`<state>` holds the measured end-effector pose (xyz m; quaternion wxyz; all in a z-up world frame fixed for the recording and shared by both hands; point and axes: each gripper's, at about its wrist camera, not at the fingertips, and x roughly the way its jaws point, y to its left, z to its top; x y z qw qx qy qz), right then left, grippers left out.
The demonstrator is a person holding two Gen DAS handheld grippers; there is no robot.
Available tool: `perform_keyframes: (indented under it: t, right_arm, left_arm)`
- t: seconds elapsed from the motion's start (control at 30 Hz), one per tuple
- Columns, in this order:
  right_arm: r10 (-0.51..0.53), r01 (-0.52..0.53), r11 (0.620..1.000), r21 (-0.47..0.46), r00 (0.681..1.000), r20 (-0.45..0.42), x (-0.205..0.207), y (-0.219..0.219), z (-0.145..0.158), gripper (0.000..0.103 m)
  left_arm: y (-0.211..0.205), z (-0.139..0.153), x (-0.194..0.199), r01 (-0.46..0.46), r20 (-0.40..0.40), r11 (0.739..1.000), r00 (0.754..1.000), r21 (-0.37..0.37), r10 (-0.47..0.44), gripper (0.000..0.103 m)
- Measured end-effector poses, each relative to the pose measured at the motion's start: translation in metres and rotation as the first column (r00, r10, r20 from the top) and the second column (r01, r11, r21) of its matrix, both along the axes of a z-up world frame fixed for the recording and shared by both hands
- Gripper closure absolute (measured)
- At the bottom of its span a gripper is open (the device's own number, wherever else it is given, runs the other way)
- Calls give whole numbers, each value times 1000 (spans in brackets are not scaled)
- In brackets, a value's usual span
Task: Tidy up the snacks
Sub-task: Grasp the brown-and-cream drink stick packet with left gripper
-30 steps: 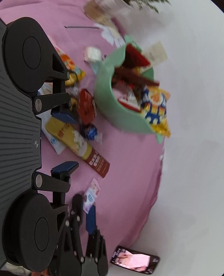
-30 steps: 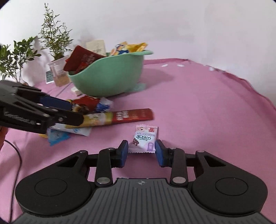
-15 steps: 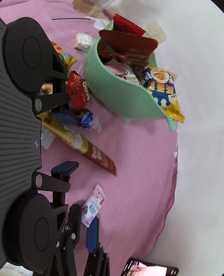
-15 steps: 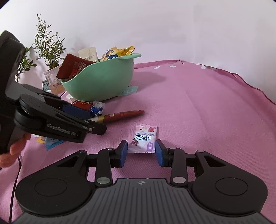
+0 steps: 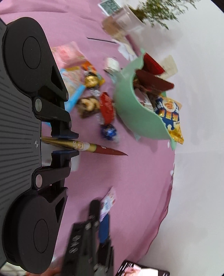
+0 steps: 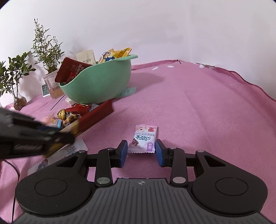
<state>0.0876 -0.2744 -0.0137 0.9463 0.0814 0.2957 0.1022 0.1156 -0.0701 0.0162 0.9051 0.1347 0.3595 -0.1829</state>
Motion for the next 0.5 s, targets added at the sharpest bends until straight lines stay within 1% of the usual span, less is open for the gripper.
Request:
perform_keyframes:
  t: [0.13, 0.17, 0.23, 0.27, 0.33, 0.4, 0.5]
  right_arm:
    - [1, -1, 1000, 3, 1000, 0, 1, -1, 0, 63]
    - [1, -1, 1000, 4, 1000, 0, 1, -1, 0, 63]
    - [1, -1, 1000, 4, 1000, 0, 1, -1, 0, 63]
    - [1, -1, 1000, 5, 1000, 0, 0, -1, 0, 63]
    - [2, -2, 1000, 6, 1000, 1, 0, -1, 0, 63]
    - [3, -3, 1000, 6, 1000, 1, -1, -1, 0, 63]
    - [4, -4, 1000, 2, 1000, 1, 0, -1, 0, 62]
  left_arm:
    - [6, -4, -26, -8, -12, 1000, 1000, -11, 7, 28]
    - [7, -5, -29, -15, -11, 1000, 1000, -12, 15, 32]
    - [9, -7, -36, -28, -19, 999, 999, -23, 28, 18]
    - [10, -8, -38, -32, -20, 999, 999, -33, 31, 14]
    - [11, -8, -38, -38, -31, 998, 999, -49, 37, 9]
    - [11, -7, -36, -40, -42, 997, 998, -67, 37, 0]
    - [9, -4, -33, -45, -52, 995, 998, -89, 40, 0]
